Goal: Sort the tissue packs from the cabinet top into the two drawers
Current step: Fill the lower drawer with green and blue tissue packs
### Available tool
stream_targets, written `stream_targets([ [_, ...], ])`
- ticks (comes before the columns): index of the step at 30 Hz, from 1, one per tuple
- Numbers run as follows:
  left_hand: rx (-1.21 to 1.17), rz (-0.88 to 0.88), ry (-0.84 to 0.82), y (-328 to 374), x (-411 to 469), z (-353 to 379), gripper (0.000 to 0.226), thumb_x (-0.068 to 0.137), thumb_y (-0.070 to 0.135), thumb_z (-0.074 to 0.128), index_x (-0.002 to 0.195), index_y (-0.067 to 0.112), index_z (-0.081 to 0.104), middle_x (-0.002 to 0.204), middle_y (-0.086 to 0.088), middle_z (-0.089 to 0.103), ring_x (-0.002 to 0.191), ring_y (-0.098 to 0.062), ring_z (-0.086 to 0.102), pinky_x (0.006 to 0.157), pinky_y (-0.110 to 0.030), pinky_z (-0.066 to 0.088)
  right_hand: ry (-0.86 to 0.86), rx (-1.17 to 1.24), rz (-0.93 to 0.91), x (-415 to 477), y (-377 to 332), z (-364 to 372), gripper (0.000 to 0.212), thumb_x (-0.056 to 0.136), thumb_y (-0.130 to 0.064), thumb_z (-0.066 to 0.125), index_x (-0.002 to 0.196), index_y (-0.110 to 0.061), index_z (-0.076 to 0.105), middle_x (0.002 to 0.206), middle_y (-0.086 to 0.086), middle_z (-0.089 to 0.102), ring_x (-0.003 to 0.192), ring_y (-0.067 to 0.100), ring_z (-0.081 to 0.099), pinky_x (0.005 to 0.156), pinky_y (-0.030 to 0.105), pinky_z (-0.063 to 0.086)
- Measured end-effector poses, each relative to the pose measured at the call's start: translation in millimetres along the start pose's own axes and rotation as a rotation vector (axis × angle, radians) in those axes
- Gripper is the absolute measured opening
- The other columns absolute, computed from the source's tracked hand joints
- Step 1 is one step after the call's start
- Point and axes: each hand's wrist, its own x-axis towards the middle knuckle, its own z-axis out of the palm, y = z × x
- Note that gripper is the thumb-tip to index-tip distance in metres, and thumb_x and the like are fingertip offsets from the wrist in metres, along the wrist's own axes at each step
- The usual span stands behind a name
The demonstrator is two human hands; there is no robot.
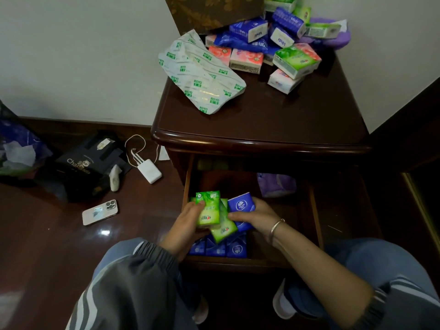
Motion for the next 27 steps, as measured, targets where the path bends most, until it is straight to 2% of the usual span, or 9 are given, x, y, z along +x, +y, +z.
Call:
stream_targets([
  [3, 0.01, -0.026, -0.002, -2.1, 0.0, 0.5, 0.029, 0.097, 0.033, 0.047, 0.115, 0.012, 0.054, 0.115, -0.017, 0.067, 0.1, -0.026, 0.069, 0.079, -0.043, 0.057, -0.007, -0.021, 0.034, -1.1, 3.6, 0.6, 0.035, 0.064, 0.004, 0.079, 0.089, -0.013, 0.061, 0.08, 0.001, 0.07, 0.067, 0.012, 0.066, 0.057, 0.022, 0.055],
  [7, -0.252, -0.081, -0.116, 1.4, -2.2, 1.9, 0.034, 0.097, 0.03, 0.046, 0.119, 0.007, 0.056, 0.113, -0.019, 0.069, 0.101, -0.03, 0.069, 0.071, -0.041, 0.059, 0.003, 0.105, 0.095, 1.9, 8.7, -13.6, 0.034, 0.064, 0.006, 0.078, 0.092, -0.006, 0.064, 0.08, 0.007, 0.073, 0.067, 0.018, 0.069, 0.064, 0.031, 0.058],
  [9, -0.24, 0.002, -0.018, 3.6, 1.1, -0.4, 0.027, 0.097, 0.029, 0.047, 0.114, 0.01, 0.056, 0.113, -0.019, 0.068, 0.094, -0.027, 0.071, 0.072, -0.041, 0.058, 0.134, 0.169, 0.118, 9.7, 9.5, -26.6, 0.035, 0.064, 0.003, 0.078, 0.096, -0.003, 0.065, 0.082, 0.009, 0.072, 0.067, 0.02, 0.069, 0.067, 0.034, 0.058],
  [12, -0.089, 0.191, 0.279, 10.2, 6.6, -13.7, 0.017, 0.097, 0.032, 0.047, 0.099, 0.017, 0.053, 0.1, -0.012, 0.063, 0.085, -0.021, 0.066, 0.077, -0.04, 0.053, 0.363, 0.16, 0.122, 25.2, 15.3, -35.2, 0.033, 0.065, 0.003, 0.078, 0.095, -0.003, 0.065, 0.092, 0.015, 0.069, 0.064, 0.022, 0.065, 0.062, 0.034, 0.055],
  [15, 0.058, 0.264, 0.48, 13.9, 9.9, -26.1, 0.016, 0.095, 0.036, 0.045, 0.093, 0.022, 0.051, 0.093, 0.0, 0.057, 0.084, -0.012, 0.058, 0.08, -0.038, 0.047, 0.427, 0.099, 0.093, 38.0, 23.3, -20.0, 0.042, 0.066, 0.008, 0.076, 0.105, 0.005, 0.06, 0.106, 0.023, 0.066, 0.075, 0.025, 0.061, 0.055, 0.027, 0.052],
  [19, 0.124, 0.264, 0.551, 14.4, 11.6, -27.7, 0.021, 0.096, 0.033, 0.044, 0.104, 0.015, 0.049, 0.086, 0.009, 0.052, 0.078, -0.001, 0.052, 0.066, -0.025, 0.042, 0.418, 0.045, 0.116, 51.0, 31.4, -10.1, 0.045, 0.068, 0.01, 0.074, 0.109, 0.009, 0.057, 0.112, 0.027, 0.063, 0.072, 0.022, 0.058, 0.053, 0.026, 0.049],
  [22, 0.158, 0.235, 0.537, 12.3, 13.4, -28.0, 0.023, 0.097, 0.032, 0.043, 0.108, 0.013, 0.047, 0.086, 0.01, 0.05, 0.076, -0.001, 0.051, 0.061, -0.023, 0.04, 0.366, -0.021, 0.12, 52.1, 33.6, -21.9, 0.045, 0.069, 0.005, 0.076, 0.111, 0.009, 0.057, 0.106, 0.022, 0.065, 0.068, 0.019, 0.058, 0.047, 0.019, 0.049],
  [24, 0.166, 0.217, 0.522, 10.5, 14.9, -27.8, 0.026, 0.096, 0.033, 0.044, 0.111, 0.012, 0.047, 0.087, 0.009, 0.051, 0.077, -0.003, 0.052, 0.062, -0.024, 0.042, 0.373, -0.023, 0.095, 54.2, 31.7, -33.4, 0.042, 0.071, 0.0, 0.077, 0.109, 0.007, 0.06, 0.102, 0.02, 0.065, 0.067, 0.017, 0.058, 0.055, 0.021, 0.051],
  [27, 0.154, 0.192, 0.493, 8.3, 16.3, -23.4, 0.026, 0.097, 0.03, 0.043, 0.113, 0.009, 0.047, 0.087, 0.009, 0.05, 0.075, -0.002, 0.053, 0.055, -0.019, 0.046, 0.323, 0.051, 0.14, 62.2, 26.9, -44.4, 0.039, 0.074, -0.014, 0.076, 0.109, -0.004, 0.062, 0.097, 0.012, 0.067, 0.08, 0.022, 0.062, 0.081, 0.039, 0.051],
])
